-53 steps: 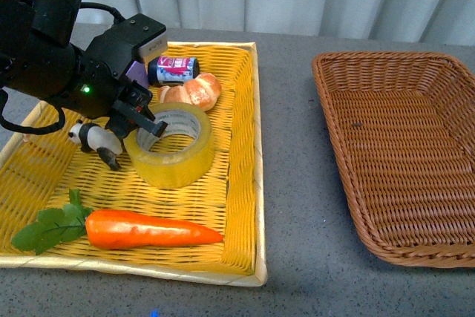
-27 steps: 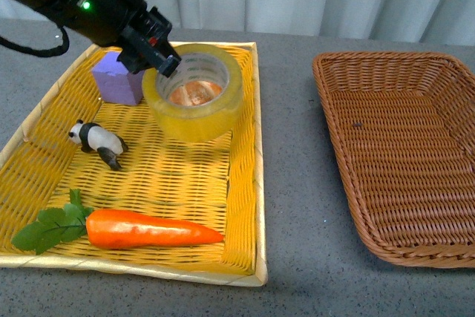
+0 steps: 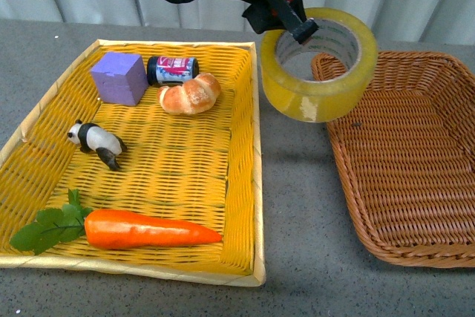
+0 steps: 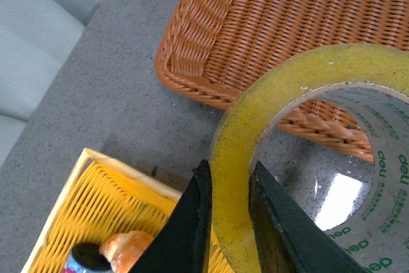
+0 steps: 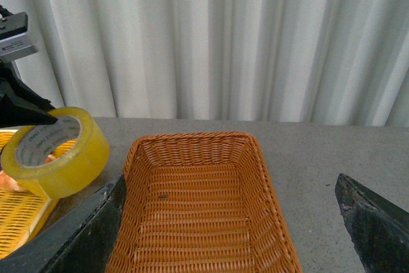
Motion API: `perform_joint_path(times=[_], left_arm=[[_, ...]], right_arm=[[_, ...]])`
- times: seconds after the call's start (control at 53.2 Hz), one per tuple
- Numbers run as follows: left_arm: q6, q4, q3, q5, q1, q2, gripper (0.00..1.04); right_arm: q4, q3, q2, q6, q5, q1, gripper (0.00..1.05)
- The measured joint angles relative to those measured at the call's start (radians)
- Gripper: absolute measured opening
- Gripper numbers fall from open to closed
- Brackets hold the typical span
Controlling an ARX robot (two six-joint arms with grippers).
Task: Move tape to another basket
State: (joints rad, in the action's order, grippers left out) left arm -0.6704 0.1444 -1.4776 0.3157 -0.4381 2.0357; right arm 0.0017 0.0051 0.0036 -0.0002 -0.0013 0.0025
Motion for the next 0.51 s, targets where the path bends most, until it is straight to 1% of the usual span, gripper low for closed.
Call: perform_joint_path(times=[0.113,0.188,0.338,0.357,0.432,0.451,0.507], left_arm=[[0.005,0.006,-0.031,-0.003,-0.016,0.013,0.14],[0.005,-0.024,-0.035,-0.024,-0.016,0.013,0.14],[0.005,-0.028,-0.036,-0.028,-0.016,0.013,0.14],[0.005,-0.028,-0.036,-0.028,-0.016,0.013,0.14],[0.005,-0.028,-0.036,-0.027,-0.016,0.013,0.14],[0.005,-0.028,-0.036,-0.027,-0.016,0.013,0.14],[0.005,-0.028,-0.036,-0.027,-0.016,0.013,0.14]], right_arm=[[0.0,0.0,0.0,0.0,0.0,0.0,0.96],[0.0,0.0,0.0,0.0,0.0,0.0,0.96],[-0.001,0.0,0.001,-0.003,0.004,0.0,0.96],[-0.013,0.003,0.006,-0.013,0.027,0.007,0.96],[-0.099,0.043,0.081,-0.103,0.173,0.048,0.96],[-0.1,0.05,0.114,-0.134,0.188,0.054,0.96],[-0.063,0.063,0.194,-0.182,0.179,0.055,0.96]])
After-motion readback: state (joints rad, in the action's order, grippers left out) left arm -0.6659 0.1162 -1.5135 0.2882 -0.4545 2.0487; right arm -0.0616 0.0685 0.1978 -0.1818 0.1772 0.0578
